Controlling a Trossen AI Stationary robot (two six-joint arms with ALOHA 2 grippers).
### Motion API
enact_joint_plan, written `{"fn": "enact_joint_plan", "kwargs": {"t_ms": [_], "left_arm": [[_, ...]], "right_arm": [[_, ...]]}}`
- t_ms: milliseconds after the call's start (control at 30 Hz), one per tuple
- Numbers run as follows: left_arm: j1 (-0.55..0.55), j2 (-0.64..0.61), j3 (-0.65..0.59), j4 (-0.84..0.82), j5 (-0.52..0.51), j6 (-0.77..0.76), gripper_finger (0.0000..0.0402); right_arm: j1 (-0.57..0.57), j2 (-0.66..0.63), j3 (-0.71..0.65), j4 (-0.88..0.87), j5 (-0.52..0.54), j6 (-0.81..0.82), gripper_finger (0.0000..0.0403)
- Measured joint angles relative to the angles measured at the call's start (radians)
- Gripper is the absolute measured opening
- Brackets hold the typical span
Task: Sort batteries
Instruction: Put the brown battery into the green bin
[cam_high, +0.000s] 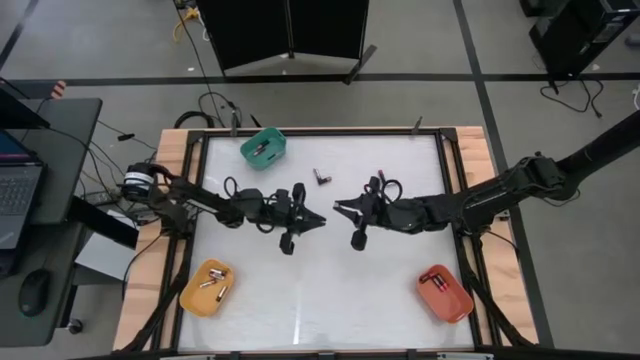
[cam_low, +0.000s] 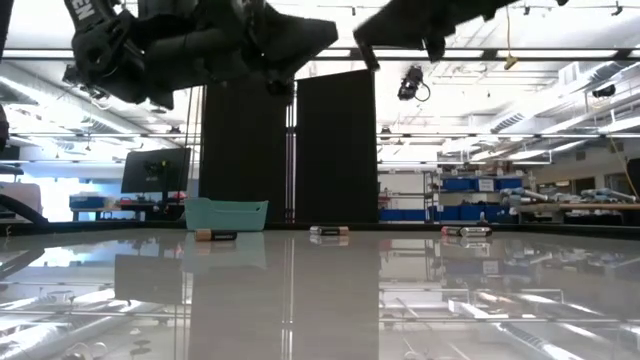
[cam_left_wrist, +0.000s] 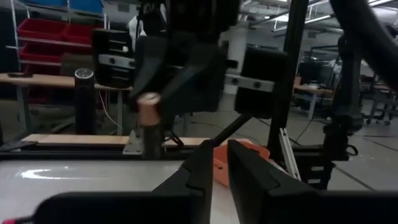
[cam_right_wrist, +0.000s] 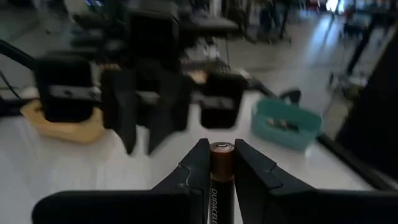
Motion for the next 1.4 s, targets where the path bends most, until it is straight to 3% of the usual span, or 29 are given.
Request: {"fn": "enact_joint_plan", "kwargs": {"t_ms": [333,533,1000,1400], "left_arm": [[0.0,0.007,0.072,-0.085,-0.05,0.008,0.0133],[0.0,0.01,0.115,-0.097,-0.05,0.008,0.0152],[0.0,0.107,0.216,-0.088,-0.001,0.007,0.0148],[0.013,0.107,0.216,-0.026,0.023,0.012,0.0077]], "right_arm": [[0.049,0.0,0.0,0.142,0.0,-0.108,0.0058],[0.062,0.0,0.0,0.154,0.0,-0.114,0.0058],[0.065,0.0,0.0,0.175,0.0,-0.138,0.0058],[0.073,0.0,0.0,0.171,0.015,-0.154,0.0058]]}}
